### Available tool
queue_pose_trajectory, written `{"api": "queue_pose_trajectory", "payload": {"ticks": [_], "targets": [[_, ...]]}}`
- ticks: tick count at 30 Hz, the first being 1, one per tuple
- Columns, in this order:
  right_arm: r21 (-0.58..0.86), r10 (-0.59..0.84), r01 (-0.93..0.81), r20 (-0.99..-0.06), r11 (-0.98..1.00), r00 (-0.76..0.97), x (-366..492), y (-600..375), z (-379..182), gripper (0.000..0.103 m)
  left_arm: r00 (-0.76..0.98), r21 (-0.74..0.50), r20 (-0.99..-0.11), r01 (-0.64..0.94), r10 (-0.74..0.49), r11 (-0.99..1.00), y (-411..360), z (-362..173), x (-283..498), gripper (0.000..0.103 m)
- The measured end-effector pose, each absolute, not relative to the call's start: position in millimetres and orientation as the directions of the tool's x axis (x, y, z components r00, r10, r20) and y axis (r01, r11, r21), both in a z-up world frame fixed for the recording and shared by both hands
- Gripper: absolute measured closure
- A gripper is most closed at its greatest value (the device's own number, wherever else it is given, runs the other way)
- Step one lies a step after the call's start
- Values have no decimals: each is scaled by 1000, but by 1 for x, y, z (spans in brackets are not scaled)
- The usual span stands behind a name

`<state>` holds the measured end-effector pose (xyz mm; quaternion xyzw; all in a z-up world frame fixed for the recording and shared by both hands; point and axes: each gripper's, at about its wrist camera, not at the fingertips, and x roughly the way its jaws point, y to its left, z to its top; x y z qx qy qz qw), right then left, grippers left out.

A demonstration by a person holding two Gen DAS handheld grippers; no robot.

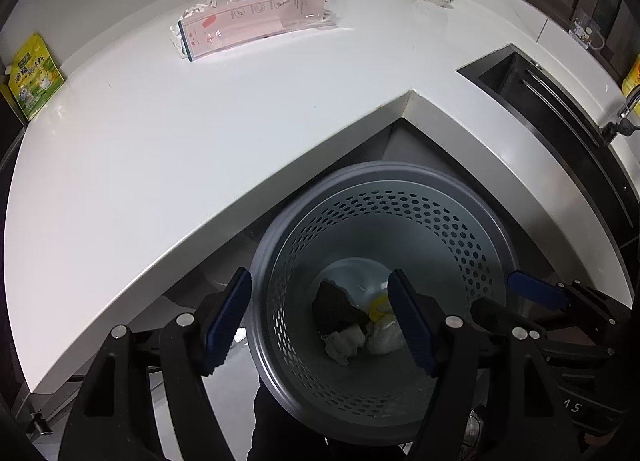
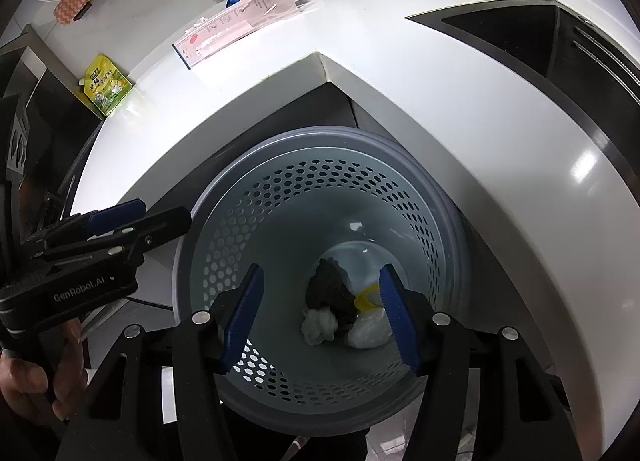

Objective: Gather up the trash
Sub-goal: 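Carry tissue and bag over the bin and open both tools to drop them, then move both tools back toward the pink-printed plastic box on the counter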

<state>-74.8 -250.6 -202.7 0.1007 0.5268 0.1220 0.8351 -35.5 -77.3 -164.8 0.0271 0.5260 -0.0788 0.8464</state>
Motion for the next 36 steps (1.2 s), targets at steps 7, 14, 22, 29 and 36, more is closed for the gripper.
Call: {"api": "queue_pose_trajectory", "payload": {"ticks": [7, 14, 22, 29, 36], "targets": [[309, 306, -64, -849, 949, 432, -75, -251, -192, 45, 468, -41, -877, 154, -109, 987, -71, -147, -32, 32], [295, 277, -35, -841, 955, 464, -64, -242, -167, 45, 514, -55, -849, 143, -122, 988, -58, -123, -19, 30], [278, 225, 26, -827, 960, 515, -32, -226, -140, 43, 573, -62, -808, 145, -135, 987, -34, -91, 11, 25], [283, 179, 101, -805, 954, 566, 8, -208, -119, 39, 614, -57, -776, 157, -142, 986, -3, -69, 51, 21], [301, 147, 158, -779, 940, 609, 57, -175, -102, 38, 635, -55, -753, 195, -169, 979, 34, -60, 100, 17]]}}
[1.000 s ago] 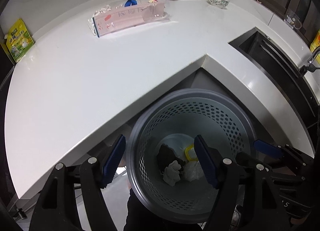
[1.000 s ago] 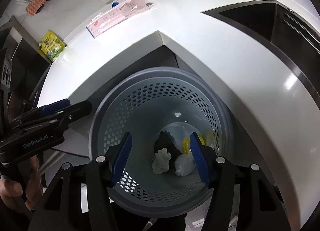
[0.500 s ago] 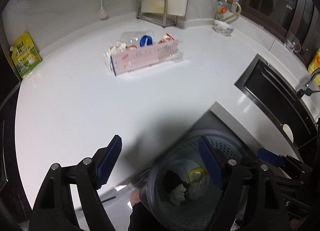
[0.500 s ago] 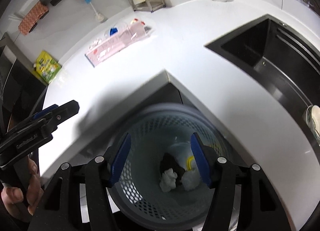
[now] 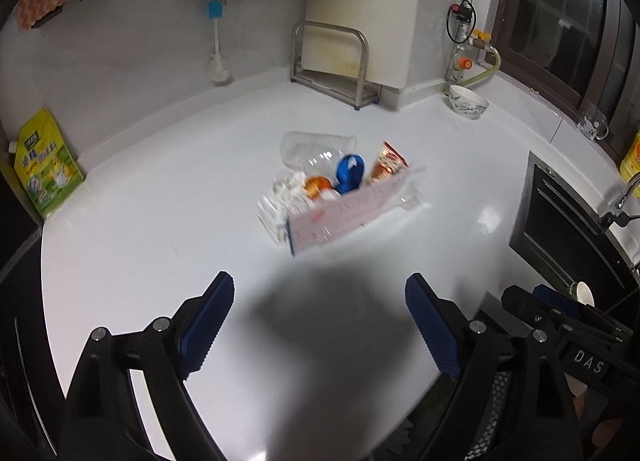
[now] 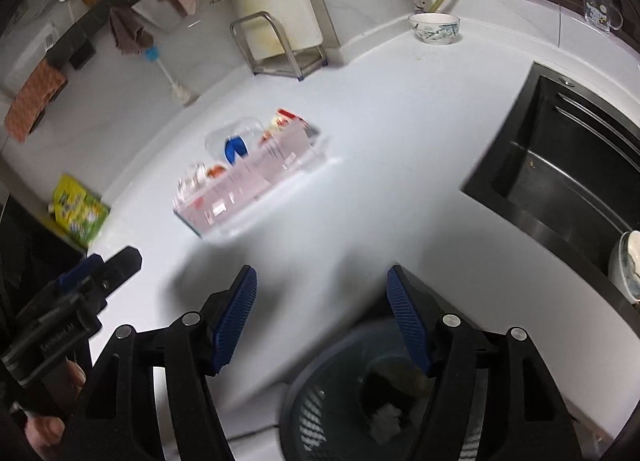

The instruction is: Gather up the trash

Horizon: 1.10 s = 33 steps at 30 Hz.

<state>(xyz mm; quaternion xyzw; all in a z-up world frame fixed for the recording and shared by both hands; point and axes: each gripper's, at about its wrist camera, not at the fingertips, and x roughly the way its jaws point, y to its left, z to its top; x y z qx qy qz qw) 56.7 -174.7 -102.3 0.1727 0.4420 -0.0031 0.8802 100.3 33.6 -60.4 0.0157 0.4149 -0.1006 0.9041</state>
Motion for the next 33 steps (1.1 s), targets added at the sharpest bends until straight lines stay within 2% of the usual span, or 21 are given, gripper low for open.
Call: {"api": "queue_pose_trajectory", "payload": {"ticks": [9, 19, 28, 33], "targets": [[337, 132, 217, -765, 916, 631, 120, -132, -100, 35, 655, -2, -739, 232, -158, 973, 79, -65, 159, 17], [375, 126, 324, -800, 869, 587, 184, -112, -128, 34, 626, -20, -758, 256, -182, 966, 103, -81, 202, 17], [339, 79, 414, -844, 845, 531, 212, -108, -148, 34, 598, -44, -775, 273, -205, 961, 110, -95, 218, 17], [317, 52, 409, -839, 856, 541, 208, -106, -148, 32, 585, -62, -782, 269, -214, 961, 110, -102, 219, 17]]}}
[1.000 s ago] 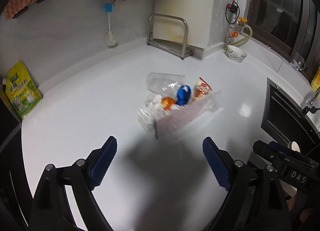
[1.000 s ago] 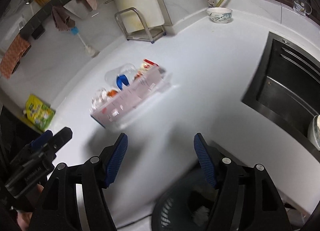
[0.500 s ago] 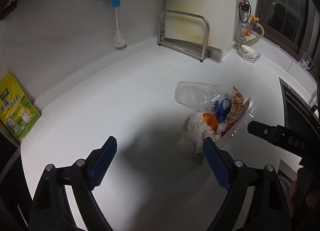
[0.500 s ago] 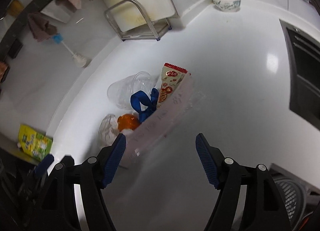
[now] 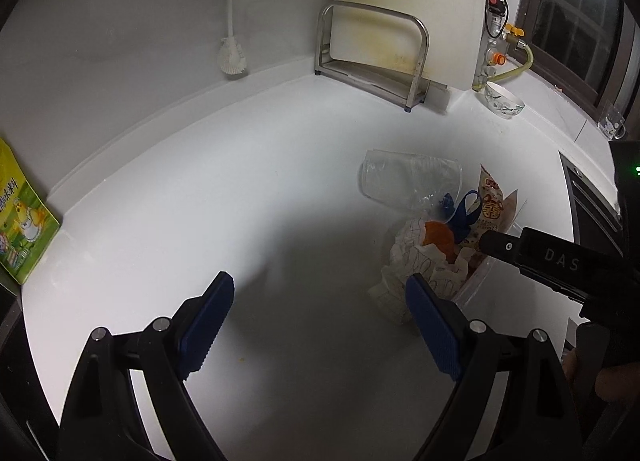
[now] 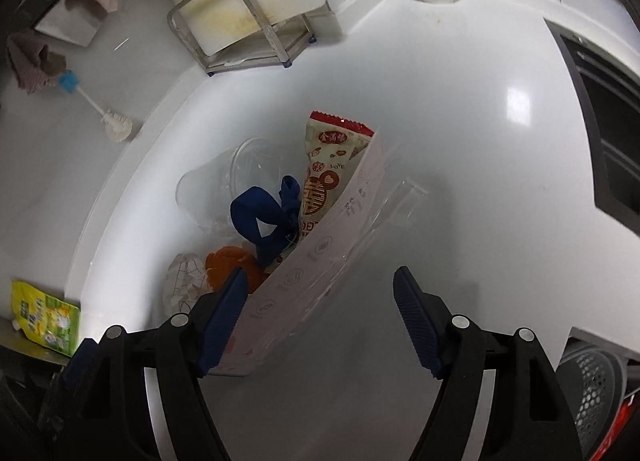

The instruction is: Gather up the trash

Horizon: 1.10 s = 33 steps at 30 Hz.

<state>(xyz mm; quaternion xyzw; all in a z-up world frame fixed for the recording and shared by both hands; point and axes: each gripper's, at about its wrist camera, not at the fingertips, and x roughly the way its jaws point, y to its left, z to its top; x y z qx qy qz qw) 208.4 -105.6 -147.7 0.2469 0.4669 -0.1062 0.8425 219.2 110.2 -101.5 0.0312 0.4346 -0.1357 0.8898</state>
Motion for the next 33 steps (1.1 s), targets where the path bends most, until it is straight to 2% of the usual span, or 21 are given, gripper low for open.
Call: {"api": "queue_pose_trajectory", "payload": {"ticks": [8, 13, 20, 25, 33], "targets": [[301, 40, 411, -844, 860, 535, 190, -115, -148, 32, 575, -75, -787, 274, -225, 959, 107, -106, 218, 17], [363, 91, 458, -852, 811, 515, 176, -133, -161, 32, 569, -79, -790, 277, -230, 958, 104, -108, 217, 17], [337, 67, 478, -865, 811, 497, 168, -141, -167, 32, 565, -78, -791, 288, -235, 954, 100, -109, 215, 17], [306, 56, 432, -863, 849, 502, 157, -132, -164, 32, 567, -80, -788, 291, -239, 953, 100, -108, 214, 17], [339, 81, 443, -859, 830, 506, 145, -123, -159, 32, 566, -82, -790, 283, -236, 956, 103, -111, 214, 17]]}}
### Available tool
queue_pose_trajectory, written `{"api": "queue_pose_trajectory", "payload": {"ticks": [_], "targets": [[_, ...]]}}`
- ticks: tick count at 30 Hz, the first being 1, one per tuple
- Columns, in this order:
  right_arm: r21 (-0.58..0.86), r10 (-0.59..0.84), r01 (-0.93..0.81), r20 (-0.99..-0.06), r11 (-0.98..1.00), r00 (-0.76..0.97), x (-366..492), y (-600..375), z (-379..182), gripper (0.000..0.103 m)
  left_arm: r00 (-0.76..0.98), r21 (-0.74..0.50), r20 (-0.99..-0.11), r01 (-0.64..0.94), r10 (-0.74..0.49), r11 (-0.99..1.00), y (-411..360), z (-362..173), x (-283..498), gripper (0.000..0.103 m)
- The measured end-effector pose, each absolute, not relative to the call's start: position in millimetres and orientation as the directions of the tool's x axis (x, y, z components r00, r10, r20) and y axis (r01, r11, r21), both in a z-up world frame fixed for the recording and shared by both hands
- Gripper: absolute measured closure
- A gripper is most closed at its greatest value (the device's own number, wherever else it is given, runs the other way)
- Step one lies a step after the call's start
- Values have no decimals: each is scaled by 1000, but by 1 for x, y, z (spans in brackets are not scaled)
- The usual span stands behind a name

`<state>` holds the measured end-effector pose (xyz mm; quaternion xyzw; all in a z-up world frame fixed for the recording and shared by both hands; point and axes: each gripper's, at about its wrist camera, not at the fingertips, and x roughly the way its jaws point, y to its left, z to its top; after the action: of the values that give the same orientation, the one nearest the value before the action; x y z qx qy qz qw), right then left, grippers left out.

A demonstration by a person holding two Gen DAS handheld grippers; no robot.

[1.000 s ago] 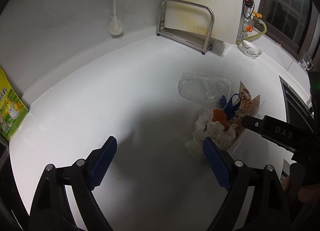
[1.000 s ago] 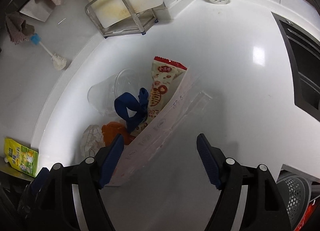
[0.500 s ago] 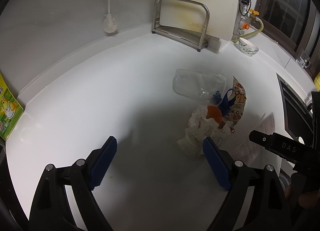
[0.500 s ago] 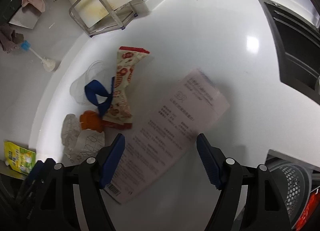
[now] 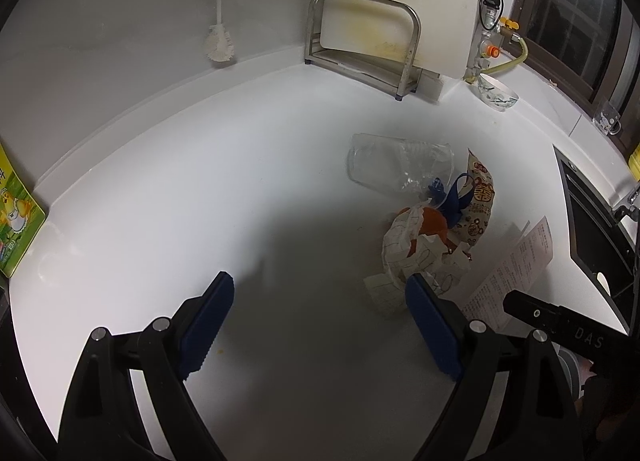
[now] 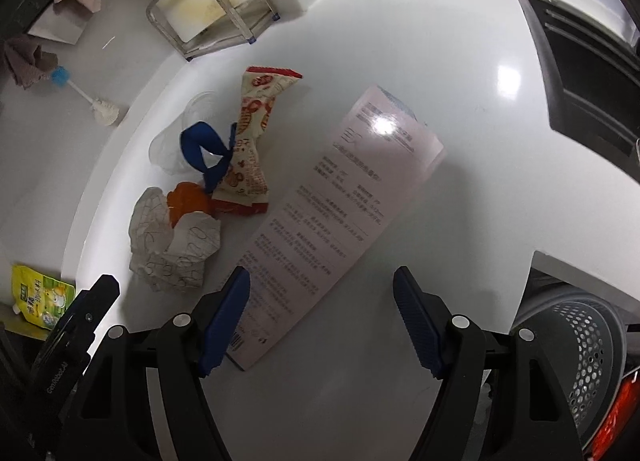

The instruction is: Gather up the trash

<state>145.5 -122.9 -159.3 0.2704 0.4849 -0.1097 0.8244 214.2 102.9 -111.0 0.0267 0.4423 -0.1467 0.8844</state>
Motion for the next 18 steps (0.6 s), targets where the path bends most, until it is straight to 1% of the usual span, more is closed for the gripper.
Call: {"api": "queue_pose_trajectory", "payload": {"ticks": [2, 6, 9, 13, 18], "targets": [[328, 71, 421, -851, 846, 520, 146, -117, -154, 32, 570, -80, -788, 283, -234, 956, 105, -110, 215, 17], [394, 145, 338, -806, 855, 574, 146, -106, -144, 32, 579, -74, -783, 275, -227, 959, 111, -109, 218, 17], [385, 155, 288, -793, 877, 589, 147, -96, -140, 32, 589, -67, -780, 259, -213, 964, 118, -108, 221, 17], [454, 255, 188, -745, 871, 616, 153, -84, -140, 32, 606, -55, -772, 234, -190, 971, 131, -105, 224, 17], [489, 322, 109, -709, 866, 627, 164, -71, -141, 32, 617, -46, -769, 205, -165, 978, 146, -101, 227, 17]]}}
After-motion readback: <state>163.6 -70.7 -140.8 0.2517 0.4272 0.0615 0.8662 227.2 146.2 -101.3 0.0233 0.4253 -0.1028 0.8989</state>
